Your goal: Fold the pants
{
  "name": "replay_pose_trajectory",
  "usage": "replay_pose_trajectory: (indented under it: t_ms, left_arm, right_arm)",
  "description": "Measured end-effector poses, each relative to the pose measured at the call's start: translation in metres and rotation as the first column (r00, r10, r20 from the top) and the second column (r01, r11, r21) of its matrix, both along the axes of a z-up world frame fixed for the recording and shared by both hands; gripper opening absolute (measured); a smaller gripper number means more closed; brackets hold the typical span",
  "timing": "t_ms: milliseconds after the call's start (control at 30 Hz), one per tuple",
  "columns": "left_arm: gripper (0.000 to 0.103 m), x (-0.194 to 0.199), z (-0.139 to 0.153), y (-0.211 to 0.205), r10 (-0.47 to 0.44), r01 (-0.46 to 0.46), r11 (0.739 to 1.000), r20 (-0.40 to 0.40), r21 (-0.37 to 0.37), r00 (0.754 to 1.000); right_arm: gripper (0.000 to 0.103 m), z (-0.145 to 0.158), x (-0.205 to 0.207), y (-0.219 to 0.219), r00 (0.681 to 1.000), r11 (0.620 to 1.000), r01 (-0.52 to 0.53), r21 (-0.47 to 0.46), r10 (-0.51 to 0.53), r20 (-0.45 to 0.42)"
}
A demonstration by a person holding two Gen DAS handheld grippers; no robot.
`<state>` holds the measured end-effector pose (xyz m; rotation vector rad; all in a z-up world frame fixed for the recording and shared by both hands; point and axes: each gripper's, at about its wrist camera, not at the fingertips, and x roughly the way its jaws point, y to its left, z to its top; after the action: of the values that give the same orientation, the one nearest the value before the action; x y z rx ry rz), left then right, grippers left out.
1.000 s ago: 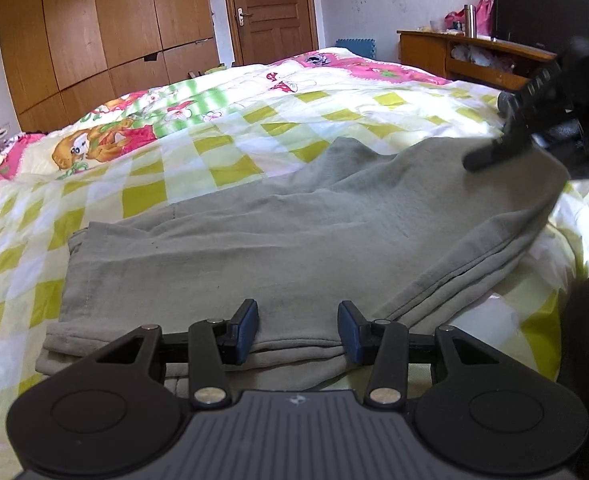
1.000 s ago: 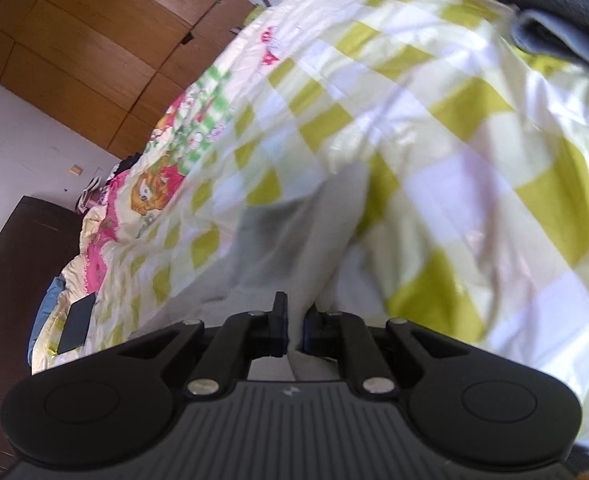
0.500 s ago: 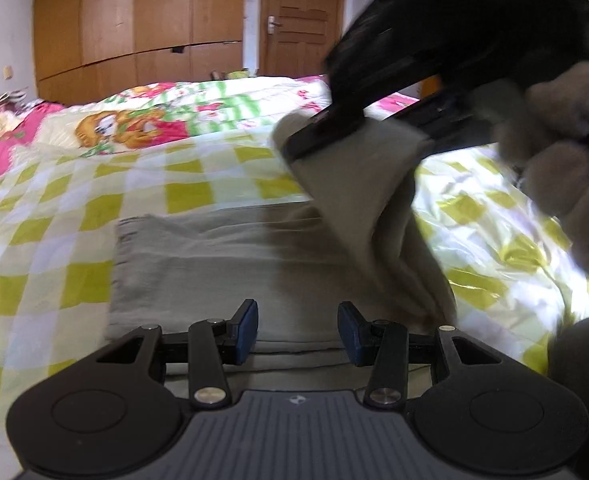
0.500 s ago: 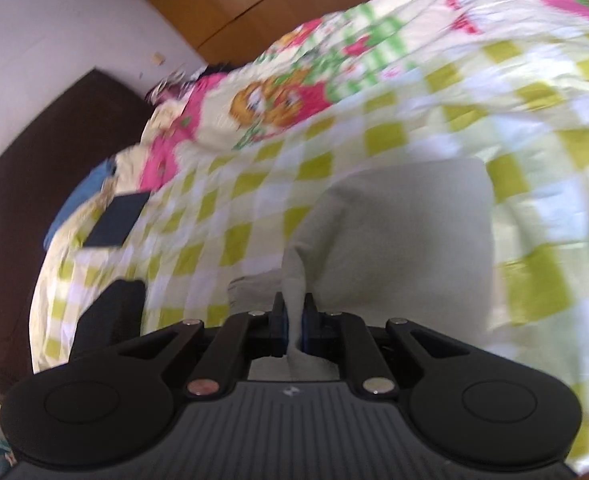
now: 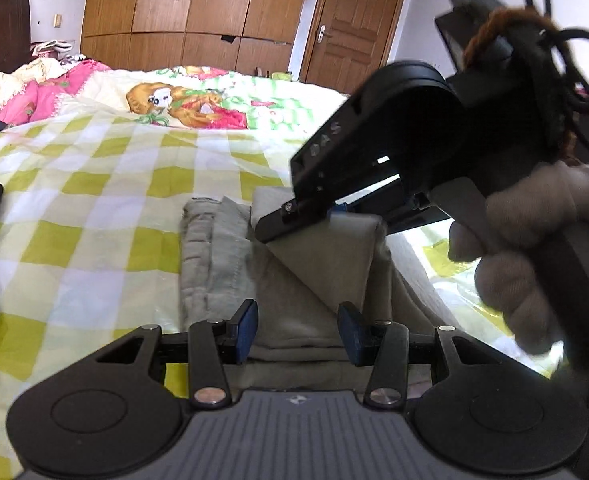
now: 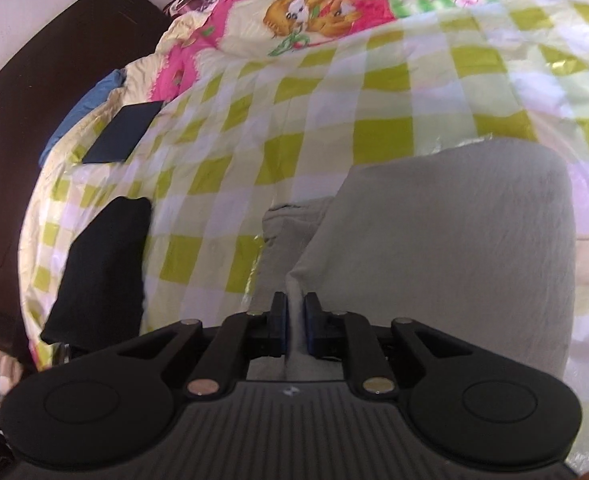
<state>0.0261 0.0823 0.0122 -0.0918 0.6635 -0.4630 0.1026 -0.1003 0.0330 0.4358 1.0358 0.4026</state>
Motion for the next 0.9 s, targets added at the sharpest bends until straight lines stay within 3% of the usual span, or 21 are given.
replay_pose_trajectory:
  t_ms: [200,300,567,700,767,833,900]
  left_arm:
    - [0.057,-0.017,0.017,0.0,-0.008,0.007,1.0,0.023,0.015,1.0]
    - [0.057,-0.019,0.022,-0.006,-0.024,0.024,1.0,0.014,0.009,1.0]
    - [0.057,0.006,0.016,-0.011,0.084,-0.082,0.995,-0.028,0.049,0.996]
    - [0.057,0.016,0.007,-0.026,0.107,-0.103,0.982,-0.023,0.156,0.994]
    - [0.057,0.022,0.0,-0.027,0.111,-0.101,0.98,-0.049,0.173,0.993]
    - [0.057,0.024,-0.005,-0.026,0.1,-0.085,0.983,-0.085,0.161,0.991]
    - [0.057,0.018,-0.005,-0.026,0.086,-0.073,0.984,-0.073,0.16,0.994]
  right_arm:
    - [0.034,0.021,0.007,-0.013,0.998,0.999,-0.007,-0.053,0.01,0.055]
    - [0.035,0.024,0.019,-0.013,0.997,0.994,-0.011,-0.112,0.019,0.072]
    - [0.042,0.005,0.052,-0.003,1.0,0.99,0.004,-0.139,-0.004,0.002]
    - [0.045,-0.001,0.063,0.012,1.0,0.981,-0.001,-0.192,-0.001,-0.012]
    - [0.049,-0.004,0.066,0.022,1.0,0.968,-0.024,-0.25,0.02,-0.02]
    - [0.049,-0.01,0.067,0.028,0.999,0.953,-0.04,-0.3,0.033,-0.029]
    - [0.04,-0.013,0.067,0.027,0.999,0.937,-0.047,-0.345,0.041,-0.025]
